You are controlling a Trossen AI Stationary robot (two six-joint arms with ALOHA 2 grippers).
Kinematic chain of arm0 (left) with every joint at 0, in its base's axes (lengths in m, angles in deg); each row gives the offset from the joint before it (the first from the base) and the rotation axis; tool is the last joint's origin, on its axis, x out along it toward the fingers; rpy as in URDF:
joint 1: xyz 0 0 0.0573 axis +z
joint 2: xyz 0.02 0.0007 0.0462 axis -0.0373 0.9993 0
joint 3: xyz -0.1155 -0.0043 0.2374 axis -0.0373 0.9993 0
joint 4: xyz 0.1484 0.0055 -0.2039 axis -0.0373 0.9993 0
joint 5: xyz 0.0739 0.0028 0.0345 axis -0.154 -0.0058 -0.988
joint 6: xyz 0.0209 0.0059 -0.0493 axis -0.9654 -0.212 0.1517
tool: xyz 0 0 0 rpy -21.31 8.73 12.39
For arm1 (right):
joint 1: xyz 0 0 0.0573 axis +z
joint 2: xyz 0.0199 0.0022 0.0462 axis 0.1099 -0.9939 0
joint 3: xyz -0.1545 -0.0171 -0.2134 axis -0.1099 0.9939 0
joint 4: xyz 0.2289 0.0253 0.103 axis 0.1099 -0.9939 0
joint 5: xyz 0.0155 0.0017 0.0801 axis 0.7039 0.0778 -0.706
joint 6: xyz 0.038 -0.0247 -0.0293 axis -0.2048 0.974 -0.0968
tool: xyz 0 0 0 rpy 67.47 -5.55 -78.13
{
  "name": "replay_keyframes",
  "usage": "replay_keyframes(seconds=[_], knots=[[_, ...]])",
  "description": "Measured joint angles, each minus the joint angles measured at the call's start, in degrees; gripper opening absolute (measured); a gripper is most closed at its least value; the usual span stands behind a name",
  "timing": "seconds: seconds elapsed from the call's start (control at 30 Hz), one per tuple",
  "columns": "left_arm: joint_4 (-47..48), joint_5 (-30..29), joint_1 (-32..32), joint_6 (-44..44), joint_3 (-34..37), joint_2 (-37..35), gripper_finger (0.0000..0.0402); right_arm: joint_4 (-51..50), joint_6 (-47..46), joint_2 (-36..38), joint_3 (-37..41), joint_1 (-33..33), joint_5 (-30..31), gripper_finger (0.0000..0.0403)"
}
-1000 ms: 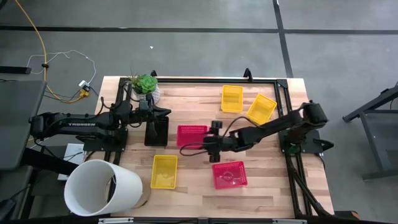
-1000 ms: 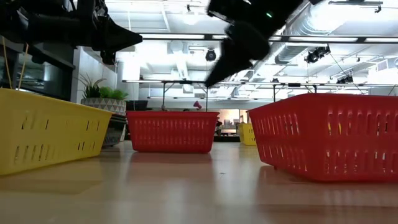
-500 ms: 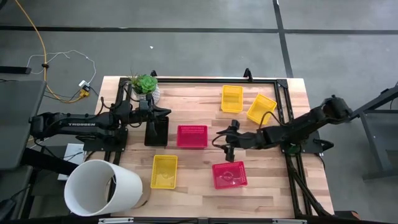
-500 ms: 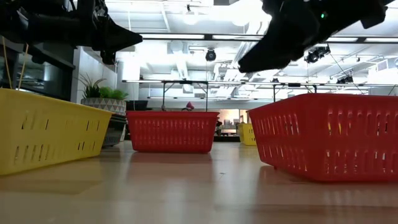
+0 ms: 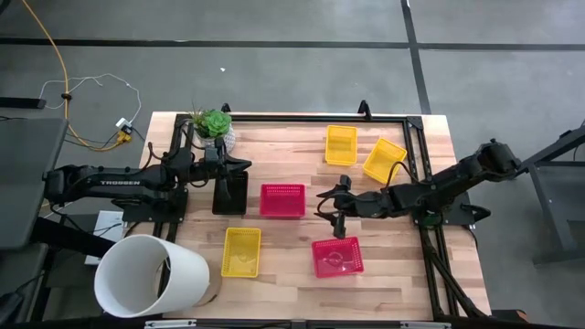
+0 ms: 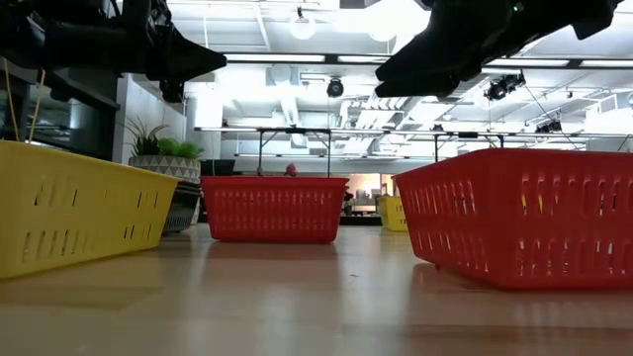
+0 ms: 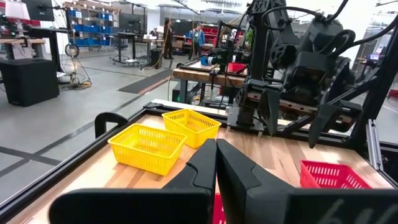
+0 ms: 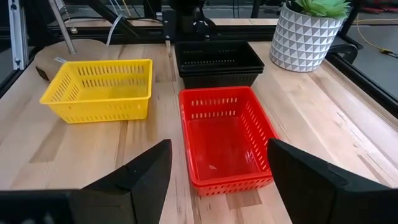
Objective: Stack baskets by color
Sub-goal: Stack the bottom red bin on top of the top red bins
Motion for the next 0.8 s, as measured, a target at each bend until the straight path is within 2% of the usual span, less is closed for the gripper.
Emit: replay_keyframes(seconds=[0.3,0.4,0.5,0.67,0.8], knots=[[0.18,0.24,0.0,0.02,0.0,0.0,0.0,0.0,-0.3,0.0,0.0,0.03,-0.21,0.0252],[0.17,0.24,0.0,0.0,0.0,0.0,0.0,-1.34,-1.84,0.0,-0.42,0.15,-2.03,0.0252],[0.22,0.26,0.0,0.02,0.0,0.02,0.0,-8.4,-3.51,-0.02,-3.31,0.39,-4.35,0.0252],[0.24,0.24,0.0,0.02,0.0,0.0,0.0,-25.56,-8.67,-0.02,-10.52,3.19,-5.26,0.0252],[0.24,0.2,0.0,0.02,0.0,0.0,0.0,-31.43,-11.05,-0.02,-13.06,6.5,-5.26,0.0252]])
